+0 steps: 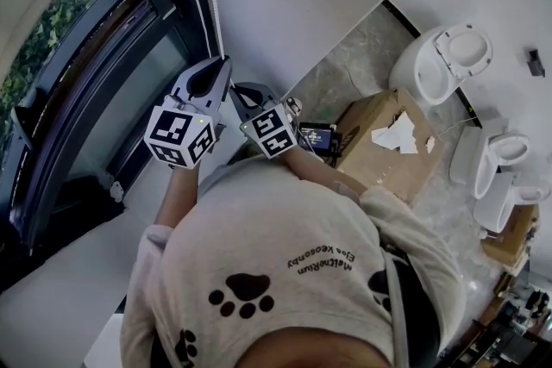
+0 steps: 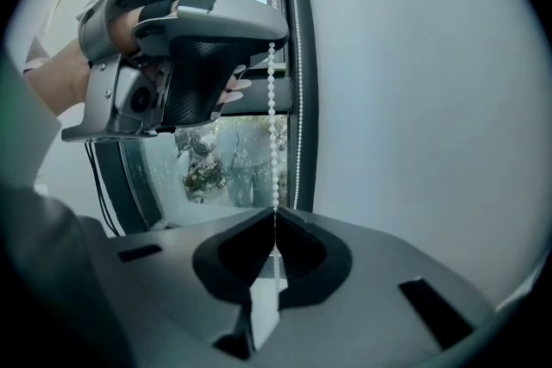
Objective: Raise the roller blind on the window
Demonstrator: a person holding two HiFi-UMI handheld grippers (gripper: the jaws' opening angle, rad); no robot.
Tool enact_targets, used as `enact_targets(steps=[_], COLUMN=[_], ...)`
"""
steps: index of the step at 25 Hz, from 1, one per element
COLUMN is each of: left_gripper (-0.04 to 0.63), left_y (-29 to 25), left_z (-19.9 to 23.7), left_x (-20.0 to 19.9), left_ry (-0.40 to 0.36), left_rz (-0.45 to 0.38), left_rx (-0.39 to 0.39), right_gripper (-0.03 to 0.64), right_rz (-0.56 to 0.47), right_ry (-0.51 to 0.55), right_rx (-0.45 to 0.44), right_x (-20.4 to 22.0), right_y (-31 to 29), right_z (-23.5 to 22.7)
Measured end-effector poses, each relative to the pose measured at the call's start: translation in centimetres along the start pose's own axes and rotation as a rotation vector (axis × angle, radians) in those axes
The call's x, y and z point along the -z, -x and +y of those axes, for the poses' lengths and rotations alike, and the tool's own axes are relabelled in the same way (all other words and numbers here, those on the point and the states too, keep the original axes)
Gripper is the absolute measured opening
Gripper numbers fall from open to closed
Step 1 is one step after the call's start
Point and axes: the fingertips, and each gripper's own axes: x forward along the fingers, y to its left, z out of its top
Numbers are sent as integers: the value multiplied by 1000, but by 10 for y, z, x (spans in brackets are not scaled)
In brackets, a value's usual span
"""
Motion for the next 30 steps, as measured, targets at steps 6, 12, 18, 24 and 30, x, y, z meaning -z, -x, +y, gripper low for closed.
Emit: enact_targets(steps=[6,12,18,24,30], left_gripper=[8,8,8,8,8], left_y=[-1,-1,-1,-4,-5], left_z=[2,2,0,3,-3], left_x=[3,4,4,4,5], left_ry=[2,-12,-19,-12,-14], left_rz=[2,-7,-14,-30,-34], left_rx=[-4,-6,2,15,30], right_gripper=[14,91,91,91,89], right_rz=[-2,-87,-169,-350,-488], right_ry=[31,29,-4,-11,19], right_rx=[11,21,91,67,45], right_x=[-4,-39,-85,-169,-250], right_y=[2,24,66,103,118], right_z=[-1,-2,-18,-13,-10])
